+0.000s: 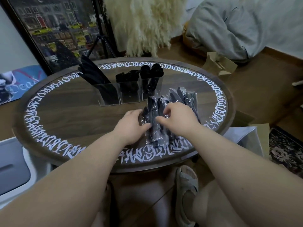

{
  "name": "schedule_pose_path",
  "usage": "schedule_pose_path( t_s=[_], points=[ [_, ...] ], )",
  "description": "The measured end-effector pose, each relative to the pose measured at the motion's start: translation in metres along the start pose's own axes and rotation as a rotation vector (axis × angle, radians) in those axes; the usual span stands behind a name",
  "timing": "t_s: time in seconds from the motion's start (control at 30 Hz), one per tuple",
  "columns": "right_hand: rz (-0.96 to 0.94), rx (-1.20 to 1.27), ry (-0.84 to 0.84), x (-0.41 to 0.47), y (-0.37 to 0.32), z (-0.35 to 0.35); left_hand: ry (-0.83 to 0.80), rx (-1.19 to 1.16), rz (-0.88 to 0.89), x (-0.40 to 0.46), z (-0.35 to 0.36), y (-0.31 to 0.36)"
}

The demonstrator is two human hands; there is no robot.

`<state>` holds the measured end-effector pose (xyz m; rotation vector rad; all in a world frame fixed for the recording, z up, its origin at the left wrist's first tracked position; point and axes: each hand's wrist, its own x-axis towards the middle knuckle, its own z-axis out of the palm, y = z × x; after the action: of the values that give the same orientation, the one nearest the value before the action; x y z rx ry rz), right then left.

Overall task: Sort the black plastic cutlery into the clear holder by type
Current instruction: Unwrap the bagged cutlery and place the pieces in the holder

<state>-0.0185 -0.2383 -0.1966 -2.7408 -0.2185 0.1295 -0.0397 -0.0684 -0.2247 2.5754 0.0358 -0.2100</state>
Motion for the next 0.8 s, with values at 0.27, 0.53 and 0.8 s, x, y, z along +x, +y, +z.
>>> schedule_pose_path(
  t_s=[0.27, 0.53, 0.8],
  points=[
    [0.029, -0.045, -0.171, 0.007, -0.028, 0.013, 0.038, 0.006, -0.048, -0.011, -0.012, -0.016],
    [-0.089, 0.463, -0.226, 0.002, -0.044, 0.009, 0.407, 0.018, -0.012, -0.022, -0.037, -0.031],
    [-0.157, 0.327, 0.046, 0.014, -0.070, 0.019, 0.319, 0.134, -0.020, -0.044, -0.049, -0.056]
  ],
)
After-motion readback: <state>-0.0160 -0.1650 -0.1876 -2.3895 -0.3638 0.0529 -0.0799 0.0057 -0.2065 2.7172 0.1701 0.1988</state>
